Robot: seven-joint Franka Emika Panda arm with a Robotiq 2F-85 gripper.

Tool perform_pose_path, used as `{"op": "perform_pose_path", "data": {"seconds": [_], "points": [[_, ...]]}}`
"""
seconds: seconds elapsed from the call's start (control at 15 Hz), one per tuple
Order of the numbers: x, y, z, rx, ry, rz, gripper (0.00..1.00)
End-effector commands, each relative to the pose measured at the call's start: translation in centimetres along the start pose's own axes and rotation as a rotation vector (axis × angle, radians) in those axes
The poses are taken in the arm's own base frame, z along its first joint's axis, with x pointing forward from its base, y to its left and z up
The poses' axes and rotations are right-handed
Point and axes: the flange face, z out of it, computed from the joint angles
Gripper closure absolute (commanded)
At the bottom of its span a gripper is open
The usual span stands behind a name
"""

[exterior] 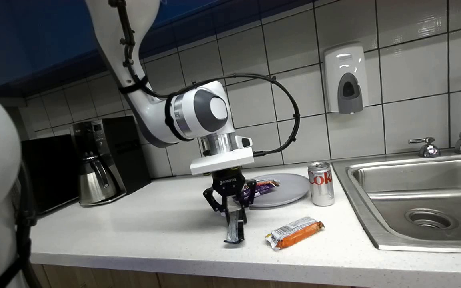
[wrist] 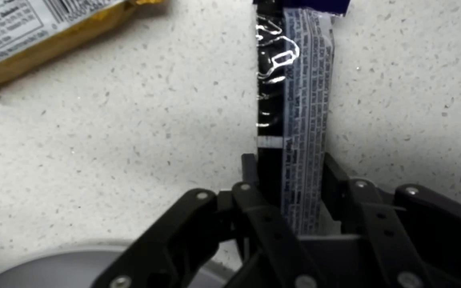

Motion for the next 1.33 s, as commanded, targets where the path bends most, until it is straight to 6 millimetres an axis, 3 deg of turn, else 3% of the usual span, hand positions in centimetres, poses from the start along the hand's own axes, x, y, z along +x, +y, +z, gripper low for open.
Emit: {"op": "perform_pose_path", "data": {"seconds": [0.0, 0.4, 0.8, 1.27], "points": [[-0.2, 0.5, -0.2, 0.002, 0.017, -0.016, 0.90], [-0.2, 0.7, -1.5, 0.023, 0.041, -0.005, 0.92], [0.6, 1.3, -4.6, 0.006, 0.080, 0.037, 0.92], [1.9, 3.5, -7.5, -0.036, 0.130, 0.057, 0.92]]}}
